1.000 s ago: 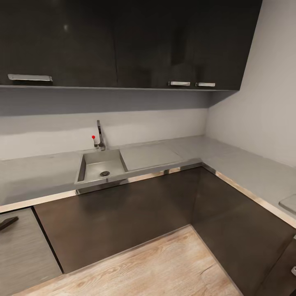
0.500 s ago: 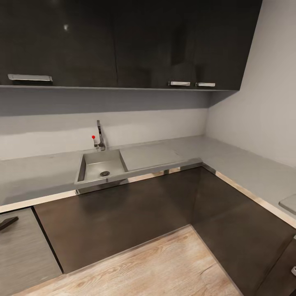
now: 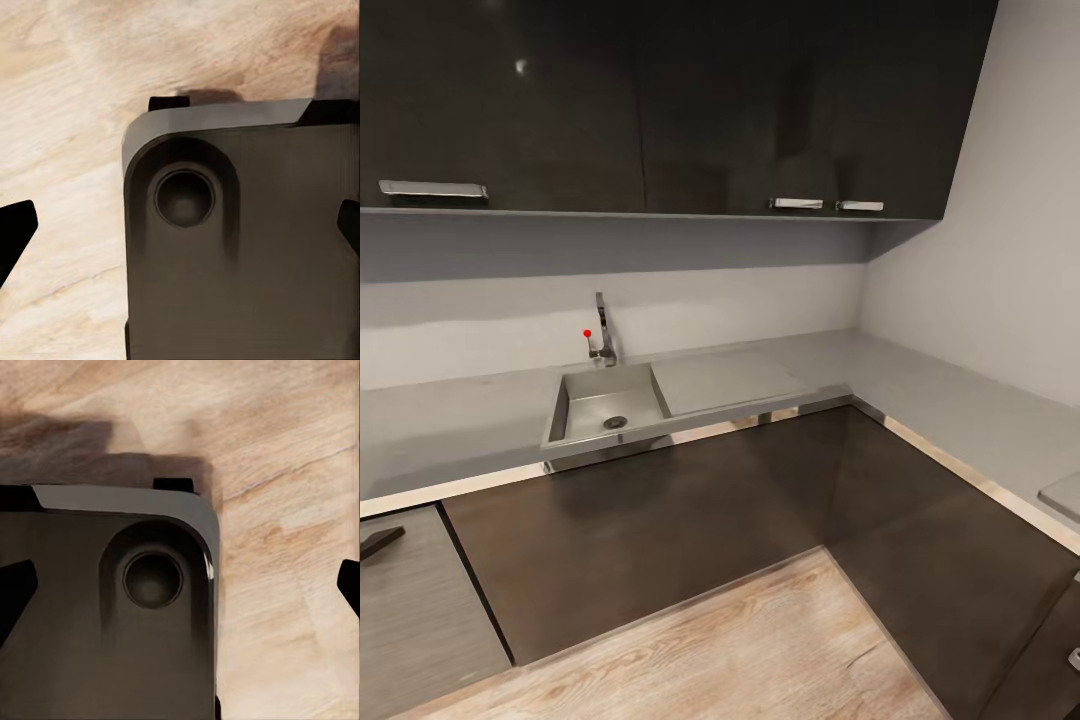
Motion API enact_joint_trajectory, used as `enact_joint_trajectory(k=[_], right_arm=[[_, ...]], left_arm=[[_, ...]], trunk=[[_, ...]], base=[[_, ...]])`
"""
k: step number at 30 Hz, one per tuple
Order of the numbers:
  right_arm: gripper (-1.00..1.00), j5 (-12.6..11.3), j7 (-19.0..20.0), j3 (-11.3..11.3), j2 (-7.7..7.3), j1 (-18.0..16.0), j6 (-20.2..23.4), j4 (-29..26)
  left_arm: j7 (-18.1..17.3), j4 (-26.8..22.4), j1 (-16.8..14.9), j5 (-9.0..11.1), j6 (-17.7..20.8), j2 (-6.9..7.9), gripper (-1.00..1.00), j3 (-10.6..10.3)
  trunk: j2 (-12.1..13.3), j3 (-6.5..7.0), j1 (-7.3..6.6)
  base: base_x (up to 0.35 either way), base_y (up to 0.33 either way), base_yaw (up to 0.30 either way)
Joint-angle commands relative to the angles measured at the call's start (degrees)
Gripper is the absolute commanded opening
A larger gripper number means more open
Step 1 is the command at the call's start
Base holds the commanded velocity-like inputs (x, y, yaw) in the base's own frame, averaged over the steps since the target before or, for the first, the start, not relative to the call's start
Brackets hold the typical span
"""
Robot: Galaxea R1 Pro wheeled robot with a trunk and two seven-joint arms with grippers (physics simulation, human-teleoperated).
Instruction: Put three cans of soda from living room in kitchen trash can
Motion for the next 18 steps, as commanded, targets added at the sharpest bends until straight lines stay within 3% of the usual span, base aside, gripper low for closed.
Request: enact_joint_trajectory(k=[1,13,18], right_arm=[[1.00,0.0,0.0,0.0,-0.01,0.0,0.0,-0.7],[1.00,0.1,1.3,0.0,-0.17,-0.1,0.0,-13.1],[1.00,0.1,3.3,0.0,-0.22,-0.3,0.0,-18.6]], left_arm=[[0.0,-0.7,0.0,0.0,0.0,-0.01,1.00,0.0],[0.0,-14.2,0.0,0.0,0.9,-0.04,1.00,0.1],[0.0,-22.5,0.0,0.2,1.5,-0.04,1.00,0.1]], trunk=[[0.0,0.00,0.00],[0.0,0.00,0.00],[0.0,0.00,0.00]], base=[[0.000,0.000,0.000],[0.000,0.000,0.000],[0.000,0.000,0.000]])
